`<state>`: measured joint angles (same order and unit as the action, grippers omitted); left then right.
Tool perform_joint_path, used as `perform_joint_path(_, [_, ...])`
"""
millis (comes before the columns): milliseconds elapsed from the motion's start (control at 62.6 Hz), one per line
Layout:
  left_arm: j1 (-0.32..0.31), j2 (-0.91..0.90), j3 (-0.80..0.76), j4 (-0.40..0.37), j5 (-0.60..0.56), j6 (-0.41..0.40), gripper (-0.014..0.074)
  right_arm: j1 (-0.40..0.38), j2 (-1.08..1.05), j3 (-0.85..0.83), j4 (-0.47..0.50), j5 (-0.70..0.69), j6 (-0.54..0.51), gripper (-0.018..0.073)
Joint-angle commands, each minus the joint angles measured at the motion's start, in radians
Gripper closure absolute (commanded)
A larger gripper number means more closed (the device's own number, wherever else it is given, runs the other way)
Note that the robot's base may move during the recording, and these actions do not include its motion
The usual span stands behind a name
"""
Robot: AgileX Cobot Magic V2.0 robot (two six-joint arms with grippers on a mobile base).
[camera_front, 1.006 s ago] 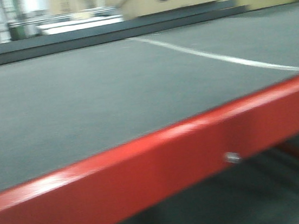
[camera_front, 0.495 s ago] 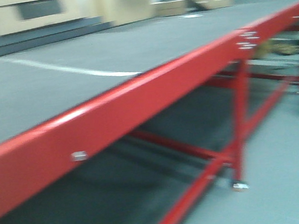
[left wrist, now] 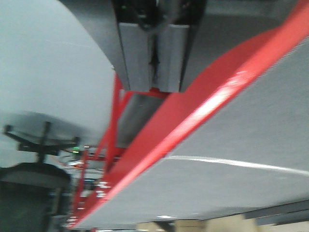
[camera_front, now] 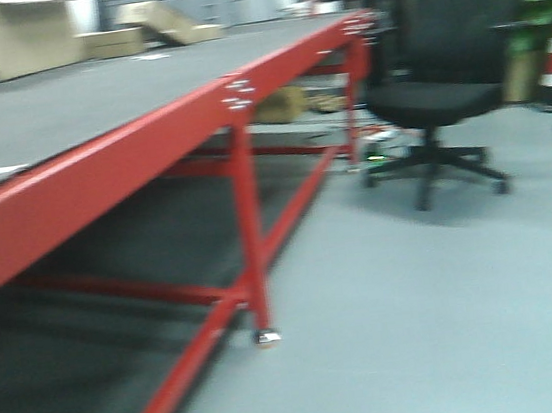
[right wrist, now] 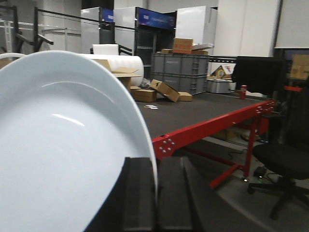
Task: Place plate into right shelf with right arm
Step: 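Drive the base away from the table toward the steel shelf rack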
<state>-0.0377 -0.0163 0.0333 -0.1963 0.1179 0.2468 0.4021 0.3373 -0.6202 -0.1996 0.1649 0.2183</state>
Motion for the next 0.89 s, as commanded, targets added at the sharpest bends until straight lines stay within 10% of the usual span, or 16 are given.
perform_joint_path(0, [-0.003, -0.012, 0.008, -0.004, -0.085, -0.002, 0.0643, -0.002, 0.006, -0.028, -0.010, -0.106, -0.006, 0.0505])
perform_joint_path(878, [-0.003, -0.008, 0.008, -0.004, -0.085, -0.002, 0.0643, -0.002, 0.008, -0.028, -0.010, -0.104, -0.006, 0.0505])
